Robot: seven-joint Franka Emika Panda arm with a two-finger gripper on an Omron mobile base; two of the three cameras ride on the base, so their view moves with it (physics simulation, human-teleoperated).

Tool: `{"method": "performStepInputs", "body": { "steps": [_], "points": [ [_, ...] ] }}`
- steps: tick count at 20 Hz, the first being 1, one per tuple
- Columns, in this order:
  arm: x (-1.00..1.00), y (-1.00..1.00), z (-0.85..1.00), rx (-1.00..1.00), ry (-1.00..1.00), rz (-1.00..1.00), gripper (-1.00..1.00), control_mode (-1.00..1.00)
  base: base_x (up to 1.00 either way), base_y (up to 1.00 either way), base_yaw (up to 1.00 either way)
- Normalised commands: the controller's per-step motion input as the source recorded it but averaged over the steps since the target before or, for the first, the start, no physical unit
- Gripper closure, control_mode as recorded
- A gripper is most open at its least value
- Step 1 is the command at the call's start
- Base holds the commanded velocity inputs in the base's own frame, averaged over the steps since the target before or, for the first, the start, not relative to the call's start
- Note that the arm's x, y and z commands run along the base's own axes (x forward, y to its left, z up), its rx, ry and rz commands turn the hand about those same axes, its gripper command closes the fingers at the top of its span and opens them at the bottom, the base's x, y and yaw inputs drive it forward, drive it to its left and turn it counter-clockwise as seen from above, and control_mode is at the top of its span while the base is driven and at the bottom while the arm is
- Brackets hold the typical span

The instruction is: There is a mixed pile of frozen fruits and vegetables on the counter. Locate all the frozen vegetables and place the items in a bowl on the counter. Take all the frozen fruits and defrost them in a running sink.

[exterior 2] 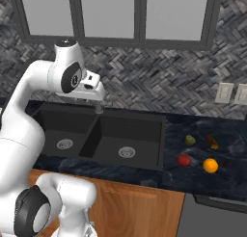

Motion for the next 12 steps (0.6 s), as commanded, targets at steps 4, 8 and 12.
{"method": "performStepInputs", "body": {
  "steps": [4, 8, 12],
  "points": [
    [-0.08, 0.0, 0.0, 0.0, 0.0, 0.0, -1.0, -1.0, 0.0, 0.0, 0.0],
    [-0.05, 0.0, 0.0, 0.01, -0.01, 0.0, -1.0, -1.0, 0.0, 0.0, 0.0],
    [-0.26, -0.28, 0.0, 0.0, -0.03, 0.0, -1.0, -1.0, 0.0, 0.0, 0.0]
  ]
}}
